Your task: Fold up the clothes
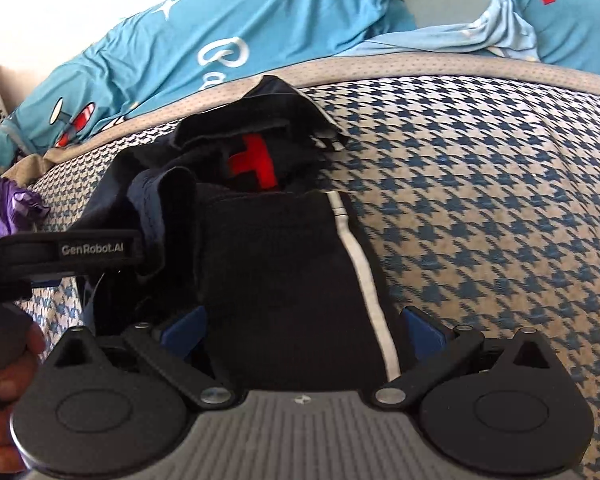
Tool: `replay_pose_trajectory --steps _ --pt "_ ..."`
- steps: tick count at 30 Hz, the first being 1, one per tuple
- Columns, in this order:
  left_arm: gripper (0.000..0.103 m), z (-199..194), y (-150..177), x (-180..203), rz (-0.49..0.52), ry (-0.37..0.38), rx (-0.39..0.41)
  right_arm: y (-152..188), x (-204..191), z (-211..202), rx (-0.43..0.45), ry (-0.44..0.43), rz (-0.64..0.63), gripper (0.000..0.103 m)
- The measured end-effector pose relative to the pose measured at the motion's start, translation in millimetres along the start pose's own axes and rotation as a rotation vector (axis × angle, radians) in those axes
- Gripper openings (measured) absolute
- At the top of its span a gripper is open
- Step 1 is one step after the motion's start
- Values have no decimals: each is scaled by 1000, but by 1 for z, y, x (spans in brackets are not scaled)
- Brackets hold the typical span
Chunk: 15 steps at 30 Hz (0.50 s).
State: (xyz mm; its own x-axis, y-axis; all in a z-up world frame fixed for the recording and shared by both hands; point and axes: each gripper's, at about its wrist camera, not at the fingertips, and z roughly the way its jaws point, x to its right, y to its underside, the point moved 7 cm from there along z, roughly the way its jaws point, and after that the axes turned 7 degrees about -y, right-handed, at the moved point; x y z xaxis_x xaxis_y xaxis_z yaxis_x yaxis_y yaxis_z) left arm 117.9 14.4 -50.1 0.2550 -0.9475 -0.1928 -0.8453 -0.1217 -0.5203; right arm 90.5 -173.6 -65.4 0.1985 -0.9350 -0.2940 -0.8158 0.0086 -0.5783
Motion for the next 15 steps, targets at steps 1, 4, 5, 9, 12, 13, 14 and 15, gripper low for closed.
replay_pose_trajectory --steps 1,4,5,9,12,13,14,15 --pt "103 -1 0 0 -1 3 3 1 -3 2 -6 3 -15 99" --pt "103 -3 -1 1 0 16 12 2 -7 2 -8 4 -40 89" --pt "103 -5 -1 2 0 23 17 2 -9 1 -7 5 -47 86" --pt "103 -13 -3 8 16 51 48 3 -12 -1 0 3 -64 50" --pt "103 -23 -4 16 47 72 89 3 -13 -5 10 6 -74 42" --pt "103 -26 -4 19 61 76 104 3 -15 -6 13 5 -83 34" --pt "103 -28 -5 22 74 79 118 3 -16 -7 16 3 -95 28" --pt "103 -30 -5 25 85 82 128 3 -18 -8 18 1 -110 22"
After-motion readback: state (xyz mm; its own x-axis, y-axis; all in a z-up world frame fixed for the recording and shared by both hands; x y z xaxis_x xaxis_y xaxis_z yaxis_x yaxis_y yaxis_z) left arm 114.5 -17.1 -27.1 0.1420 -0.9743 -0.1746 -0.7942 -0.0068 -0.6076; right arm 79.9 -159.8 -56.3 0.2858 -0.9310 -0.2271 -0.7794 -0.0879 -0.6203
